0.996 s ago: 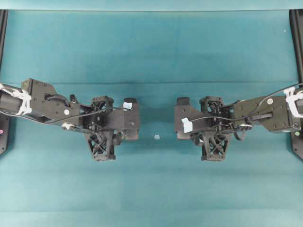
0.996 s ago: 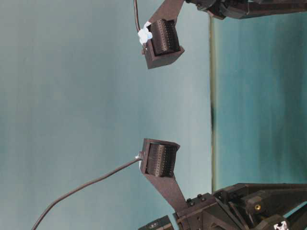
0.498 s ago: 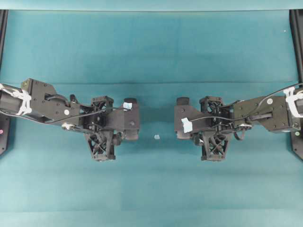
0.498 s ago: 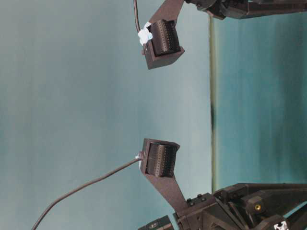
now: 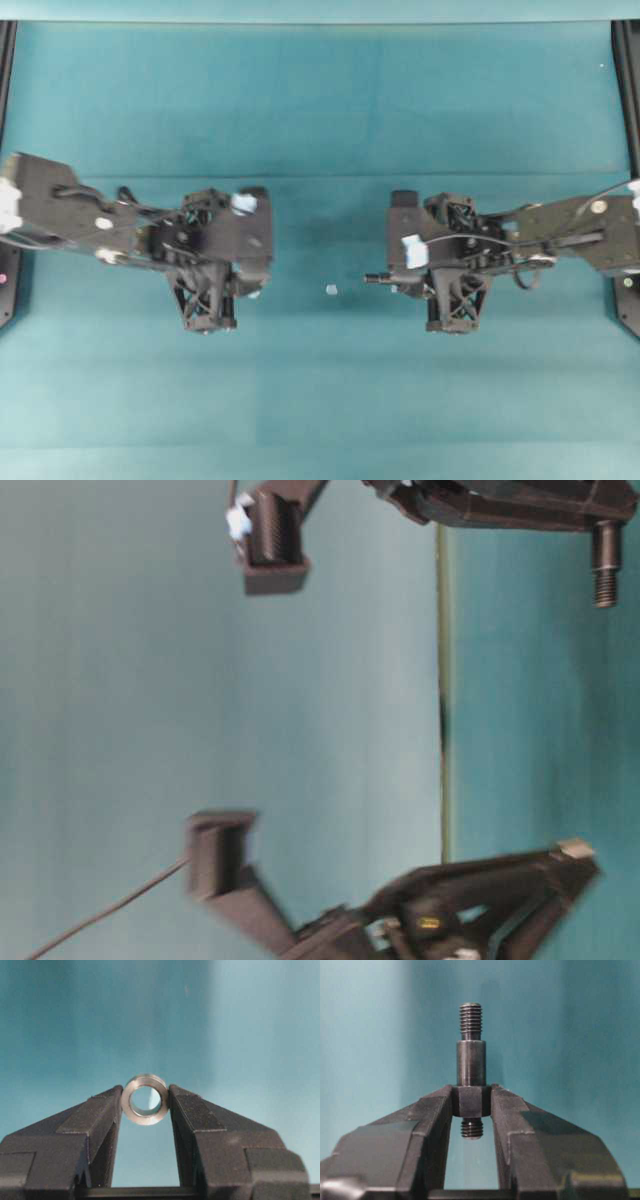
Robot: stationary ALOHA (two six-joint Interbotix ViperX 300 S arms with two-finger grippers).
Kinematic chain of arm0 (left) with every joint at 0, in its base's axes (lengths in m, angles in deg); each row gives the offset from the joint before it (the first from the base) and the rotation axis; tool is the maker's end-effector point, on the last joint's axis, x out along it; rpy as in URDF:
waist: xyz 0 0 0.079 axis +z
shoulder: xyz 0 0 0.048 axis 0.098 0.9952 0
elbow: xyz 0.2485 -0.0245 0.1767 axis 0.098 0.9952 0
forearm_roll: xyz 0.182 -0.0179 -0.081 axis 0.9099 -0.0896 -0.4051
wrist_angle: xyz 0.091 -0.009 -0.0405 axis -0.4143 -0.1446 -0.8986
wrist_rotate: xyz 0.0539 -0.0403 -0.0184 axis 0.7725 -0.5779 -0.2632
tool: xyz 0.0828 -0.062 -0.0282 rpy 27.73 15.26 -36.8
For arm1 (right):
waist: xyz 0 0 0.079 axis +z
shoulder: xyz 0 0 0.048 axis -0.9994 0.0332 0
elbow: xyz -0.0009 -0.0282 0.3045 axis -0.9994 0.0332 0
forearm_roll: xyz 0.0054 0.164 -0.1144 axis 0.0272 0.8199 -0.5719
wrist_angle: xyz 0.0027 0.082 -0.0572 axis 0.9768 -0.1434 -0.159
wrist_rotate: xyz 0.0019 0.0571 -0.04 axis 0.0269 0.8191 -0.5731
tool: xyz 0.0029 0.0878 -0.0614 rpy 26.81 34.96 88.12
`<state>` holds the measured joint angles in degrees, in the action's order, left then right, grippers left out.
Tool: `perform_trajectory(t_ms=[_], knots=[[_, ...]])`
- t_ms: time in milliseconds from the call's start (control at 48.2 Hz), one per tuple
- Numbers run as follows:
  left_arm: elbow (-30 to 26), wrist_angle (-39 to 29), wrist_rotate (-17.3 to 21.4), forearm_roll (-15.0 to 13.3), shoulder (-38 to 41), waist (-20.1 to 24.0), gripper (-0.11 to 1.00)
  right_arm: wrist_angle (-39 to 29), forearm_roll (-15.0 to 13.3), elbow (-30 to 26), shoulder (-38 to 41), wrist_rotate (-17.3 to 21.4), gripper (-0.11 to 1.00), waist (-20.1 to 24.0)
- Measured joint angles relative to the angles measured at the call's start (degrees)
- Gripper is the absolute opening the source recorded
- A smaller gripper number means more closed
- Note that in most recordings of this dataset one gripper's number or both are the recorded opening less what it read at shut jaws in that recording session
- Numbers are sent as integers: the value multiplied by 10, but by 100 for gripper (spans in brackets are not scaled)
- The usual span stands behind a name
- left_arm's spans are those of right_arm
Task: Insert the washer onto the shaft with both hands.
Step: 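Lift washer and shaft and bring them toward each other midair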
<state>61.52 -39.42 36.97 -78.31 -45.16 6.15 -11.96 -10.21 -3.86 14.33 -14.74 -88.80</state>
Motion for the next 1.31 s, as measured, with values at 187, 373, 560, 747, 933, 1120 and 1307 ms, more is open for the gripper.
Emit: perform_trajectory(t_ms=[187, 373, 560, 747, 933, 1120, 1307], knots=[[45, 127, -14, 0, -29, 0, 36, 66, 1, 27, -16, 1, 0, 0], [75, 206, -36, 0, -40, 0, 36, 149, 1, 57, -32, 0, 0, 0], [76, 245, -36, -1, -40, 0, 36, 222, 2, 75, -37, 0, 0, 3], [76, 279, -37, 0, -33, 0, 36, 246, 1, 76, -35, 1, 0, 7], [77, 308, -38, 0, -24, 1, 36, 278, 2, 77, -24, 2, 0, 11], [75, 326, -39, 0, -16, 3, 36, 328, 3, 78, -11, 7, 0, 13], [57, 333, -39, -1, -4, 3, 36, 359, 4, 78, 5, 25, 0, 13]])
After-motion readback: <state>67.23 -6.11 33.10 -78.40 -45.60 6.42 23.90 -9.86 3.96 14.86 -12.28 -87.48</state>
